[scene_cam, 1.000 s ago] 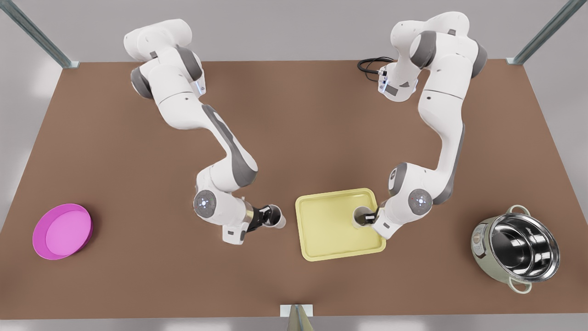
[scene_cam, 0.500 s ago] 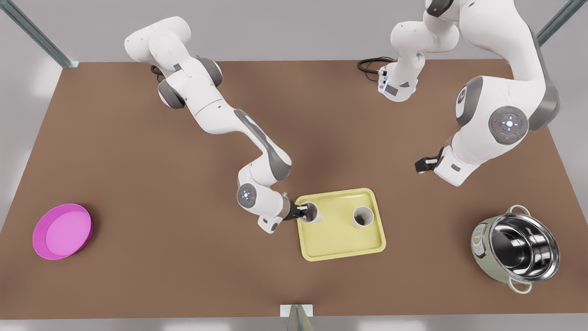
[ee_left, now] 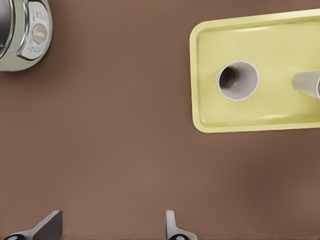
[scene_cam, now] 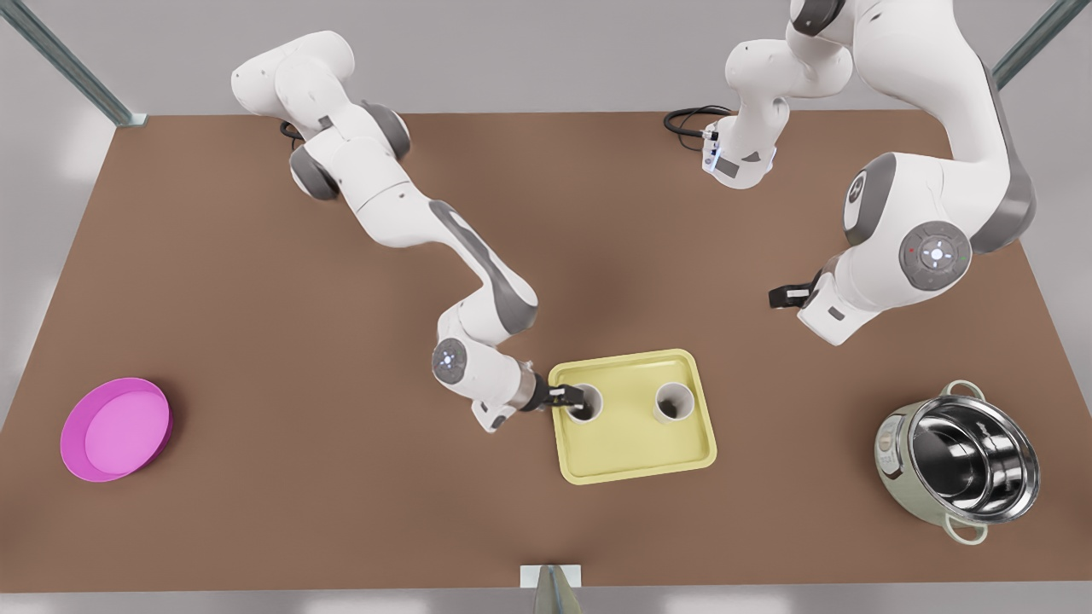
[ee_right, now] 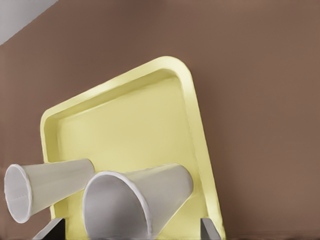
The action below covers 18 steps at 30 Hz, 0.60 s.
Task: Use both arms to respectively pick up the white IKEA cups from the middle-left and middle-right positions, then place the white IKEA cups onto the middle-middle tray, ensuring that the cups remain upright and do not tip over
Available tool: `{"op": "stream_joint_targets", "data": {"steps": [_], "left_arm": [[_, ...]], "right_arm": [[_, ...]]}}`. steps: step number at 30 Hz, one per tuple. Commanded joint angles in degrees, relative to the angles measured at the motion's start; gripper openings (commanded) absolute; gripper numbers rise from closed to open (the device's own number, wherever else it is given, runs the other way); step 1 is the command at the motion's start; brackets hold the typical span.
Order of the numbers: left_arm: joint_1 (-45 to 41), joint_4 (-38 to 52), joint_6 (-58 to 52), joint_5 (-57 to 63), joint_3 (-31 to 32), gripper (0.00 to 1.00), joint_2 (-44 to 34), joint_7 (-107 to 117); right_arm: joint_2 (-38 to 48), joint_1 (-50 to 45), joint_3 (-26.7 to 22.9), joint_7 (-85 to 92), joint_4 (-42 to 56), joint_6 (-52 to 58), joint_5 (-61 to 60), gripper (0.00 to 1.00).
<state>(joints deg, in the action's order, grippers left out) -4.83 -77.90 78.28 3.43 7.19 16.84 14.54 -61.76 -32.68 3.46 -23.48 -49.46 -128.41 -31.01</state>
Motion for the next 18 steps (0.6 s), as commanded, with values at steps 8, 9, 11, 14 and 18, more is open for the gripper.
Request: {"op": "stream_joint_targets", "data": {"steps": [8,9,11,14,18], "left_arm": [[0.0,0.03,-0.5,0.09,0.02,1.0,-0.14,-3.46],[0.0,0.03,-0.41,0.09,0.02,1.0,0.03,-3.46],[0.0,0.03,-0.41,0.09,0.02,1.0,0.3,-3.46],[0.0,0.03,-0.41,0.09,0.02,1.0,0.3,-3.55],[0.62,0.11,-0.41,0.09,-0.07,1.0,0.3,-5.05]], "right_arm": [[12.18,21.08,-2.5,23.36,-8.98,40.42,37.92,1.0],[17.28,21.08,-2.58,27.88,-9.51,44.11,41.03,1.0],[33.01,22.66,-2.5,27.53,-16.89,45.44,40.07,1.0],[55.25,24.77,-2.58,27.7,-33.14,45.62,39.63,1.0],[59.48,26.62,-2.58,27.61,-37.99,45.88,39.54,1.0]]}}
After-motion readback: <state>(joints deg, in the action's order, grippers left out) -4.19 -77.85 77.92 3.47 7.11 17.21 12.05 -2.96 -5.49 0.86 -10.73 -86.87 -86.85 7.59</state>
